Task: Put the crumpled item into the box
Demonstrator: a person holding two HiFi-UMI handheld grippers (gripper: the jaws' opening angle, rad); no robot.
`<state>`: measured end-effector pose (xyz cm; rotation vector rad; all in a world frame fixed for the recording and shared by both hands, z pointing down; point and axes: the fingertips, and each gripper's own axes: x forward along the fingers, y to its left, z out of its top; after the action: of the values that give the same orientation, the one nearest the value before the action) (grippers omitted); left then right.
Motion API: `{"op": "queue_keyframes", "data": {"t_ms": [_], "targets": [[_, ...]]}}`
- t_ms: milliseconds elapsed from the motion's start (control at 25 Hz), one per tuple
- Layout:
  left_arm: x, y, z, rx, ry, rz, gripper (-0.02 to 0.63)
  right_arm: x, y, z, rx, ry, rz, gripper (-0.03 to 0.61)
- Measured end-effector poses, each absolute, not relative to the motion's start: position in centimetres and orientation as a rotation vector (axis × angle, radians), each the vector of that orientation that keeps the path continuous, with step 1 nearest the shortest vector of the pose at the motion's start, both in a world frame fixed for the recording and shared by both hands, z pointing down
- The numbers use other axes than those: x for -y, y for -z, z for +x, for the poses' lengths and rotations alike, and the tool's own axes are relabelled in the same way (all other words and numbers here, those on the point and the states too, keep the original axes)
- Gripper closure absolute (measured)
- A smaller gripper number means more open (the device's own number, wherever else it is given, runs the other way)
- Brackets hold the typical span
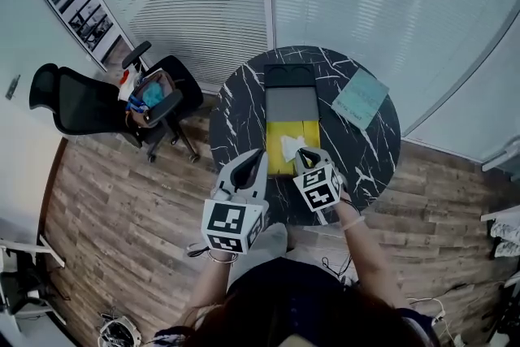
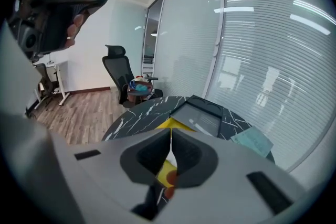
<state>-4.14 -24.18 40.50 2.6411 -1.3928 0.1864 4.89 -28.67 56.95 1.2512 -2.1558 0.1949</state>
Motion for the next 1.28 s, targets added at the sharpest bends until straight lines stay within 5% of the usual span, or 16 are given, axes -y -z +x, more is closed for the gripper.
{"op": "queue_keyframes", "data": {"t_ms": [1280], "targets": [[16.0, -37.5, -2.9, 1.427, -0.155, 2.712, 0.586, 18.8, -44.4, 6.6, 2.33, -0.038, 1.536, 0.554]]}}
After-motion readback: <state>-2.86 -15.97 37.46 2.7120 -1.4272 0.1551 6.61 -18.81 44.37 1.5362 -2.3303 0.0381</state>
